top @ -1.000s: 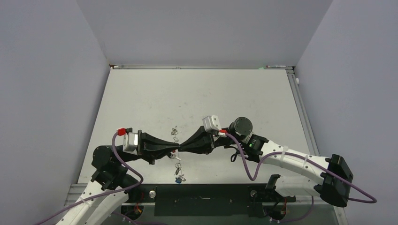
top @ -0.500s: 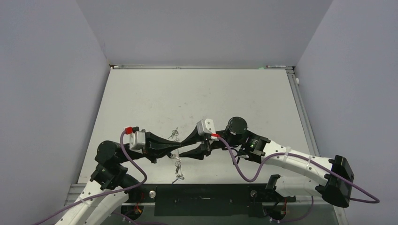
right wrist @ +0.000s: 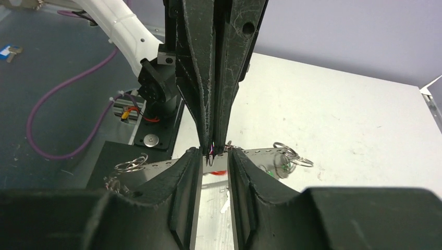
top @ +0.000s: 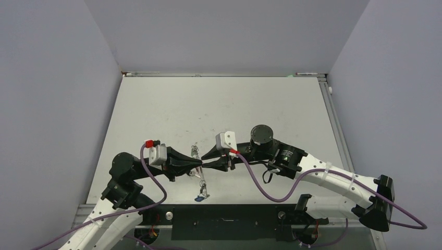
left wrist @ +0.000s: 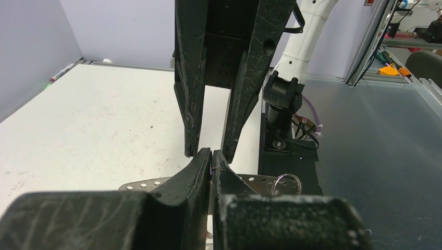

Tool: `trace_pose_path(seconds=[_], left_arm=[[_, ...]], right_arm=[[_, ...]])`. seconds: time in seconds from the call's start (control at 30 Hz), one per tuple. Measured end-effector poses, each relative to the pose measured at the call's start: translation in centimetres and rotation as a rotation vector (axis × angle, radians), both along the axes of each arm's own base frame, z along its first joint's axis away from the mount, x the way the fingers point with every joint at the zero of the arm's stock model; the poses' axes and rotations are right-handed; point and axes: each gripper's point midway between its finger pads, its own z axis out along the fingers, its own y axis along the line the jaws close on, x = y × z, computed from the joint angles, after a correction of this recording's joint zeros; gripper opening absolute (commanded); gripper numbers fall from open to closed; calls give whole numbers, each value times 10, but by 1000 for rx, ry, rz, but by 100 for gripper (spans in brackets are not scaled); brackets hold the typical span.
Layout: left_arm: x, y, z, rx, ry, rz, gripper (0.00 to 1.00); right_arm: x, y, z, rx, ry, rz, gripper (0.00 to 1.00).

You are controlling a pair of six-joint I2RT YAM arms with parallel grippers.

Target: Put the keys on the keyring

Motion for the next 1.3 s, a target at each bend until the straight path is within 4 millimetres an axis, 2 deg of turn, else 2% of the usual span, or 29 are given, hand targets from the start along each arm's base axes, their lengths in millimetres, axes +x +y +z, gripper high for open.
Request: trace_pose_path(seconds=[0.13, 0.33, 0.53, 0.67, 0.8, 0.9, 1.13, 1.3], left_arm=[[0, -1, -3, 10, 3, -4, 0], [-1, -1, -8, 26, 18, -16, 0], [-2, 0, -11, 57, 11, -17, 0], [-1, 3, -4, 103, -3, 4, 0], [8, 11, 16, 166, -42, 86, 0], [12, 16, 22, 207, -69, 131, 0], [14, 15, -13, 348, -13, 128, 0], [14, 15, -19, 371, 0, 123, 0]], right_arm=[[1, -2, 0, -22, -12, -9, 23], [1, -5, -5, -53, -18, -12, 27], [3, -8, -15, -96, -16, -25, 38], [6, -10, -20, -119, -15, -48, 39], [7, -11, -21, -124, -13, -55, 37], [6, -11, -20, -121, -11, -46, 37], [1, -2, -23, -110, 18, 7, 36], [1, 4, -38, -143, 59, 28, 34]])
